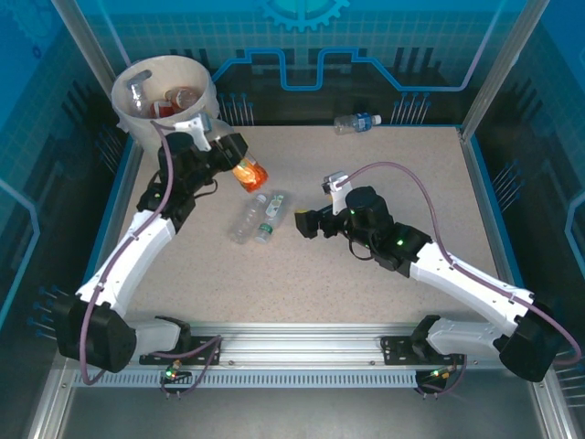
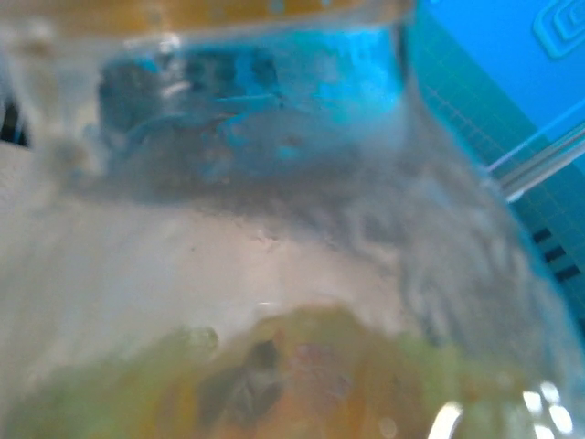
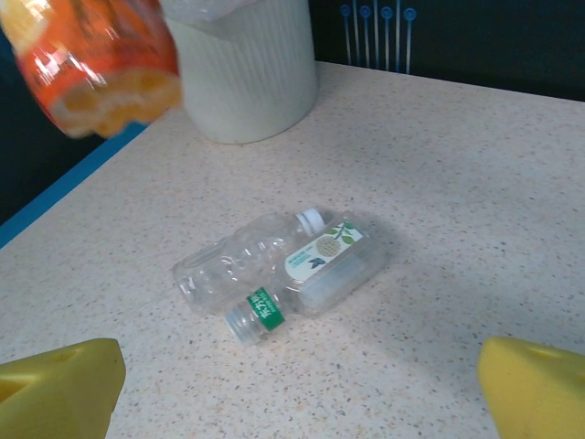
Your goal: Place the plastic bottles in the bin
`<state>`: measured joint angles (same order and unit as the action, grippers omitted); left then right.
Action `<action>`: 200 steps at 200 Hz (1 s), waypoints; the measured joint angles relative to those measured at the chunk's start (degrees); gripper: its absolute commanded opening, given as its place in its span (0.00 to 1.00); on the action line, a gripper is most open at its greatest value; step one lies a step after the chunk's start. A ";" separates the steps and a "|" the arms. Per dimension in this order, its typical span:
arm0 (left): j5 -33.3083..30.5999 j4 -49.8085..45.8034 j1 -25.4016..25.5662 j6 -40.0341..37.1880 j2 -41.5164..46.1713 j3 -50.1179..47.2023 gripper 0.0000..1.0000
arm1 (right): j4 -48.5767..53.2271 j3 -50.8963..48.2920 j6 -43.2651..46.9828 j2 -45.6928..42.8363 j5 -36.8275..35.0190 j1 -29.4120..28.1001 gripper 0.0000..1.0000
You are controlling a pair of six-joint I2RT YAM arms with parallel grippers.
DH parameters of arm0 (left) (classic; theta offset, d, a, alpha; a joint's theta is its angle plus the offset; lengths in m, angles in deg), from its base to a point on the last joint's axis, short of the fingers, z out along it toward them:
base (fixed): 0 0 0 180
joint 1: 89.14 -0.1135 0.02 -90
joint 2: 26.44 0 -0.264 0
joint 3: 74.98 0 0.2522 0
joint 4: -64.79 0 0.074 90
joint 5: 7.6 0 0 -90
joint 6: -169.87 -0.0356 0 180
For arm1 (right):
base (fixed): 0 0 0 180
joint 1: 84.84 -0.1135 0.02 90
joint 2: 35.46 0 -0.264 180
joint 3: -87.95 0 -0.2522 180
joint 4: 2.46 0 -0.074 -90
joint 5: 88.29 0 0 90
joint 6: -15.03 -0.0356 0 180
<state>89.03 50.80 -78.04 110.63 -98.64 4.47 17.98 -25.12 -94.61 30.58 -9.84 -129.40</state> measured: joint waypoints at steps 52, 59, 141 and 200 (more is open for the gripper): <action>-1.31 -0.90 -6.12 -4.37 -0.66 8.17 0.53 | -0.26 -1.53 -0.22 -0.79 -2.69 0.11 1.00; -1.57 -0.79 -6.75 -4.90 -1.11 9.42 0.53 | -0.28 -1.75 -0.22 -1.03 -2.95 0.11 1.00; -4.85 0.72 -15.58 -8.46 -16.13 26.23 0.53 | -0.28 -1.81 -0.22 -1.73 -3.04 0.11 1.00; -5.35 0.92 -21.40 -7.13 -27.98 36.92 0.53 | -0.22 -1.81 -0.22 -1.75 -3.04 0.11 1.00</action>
<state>83.67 51.72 -99.44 103.51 -126.62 41.39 17.76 -26.94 -94.83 28.83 -12.87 -129.29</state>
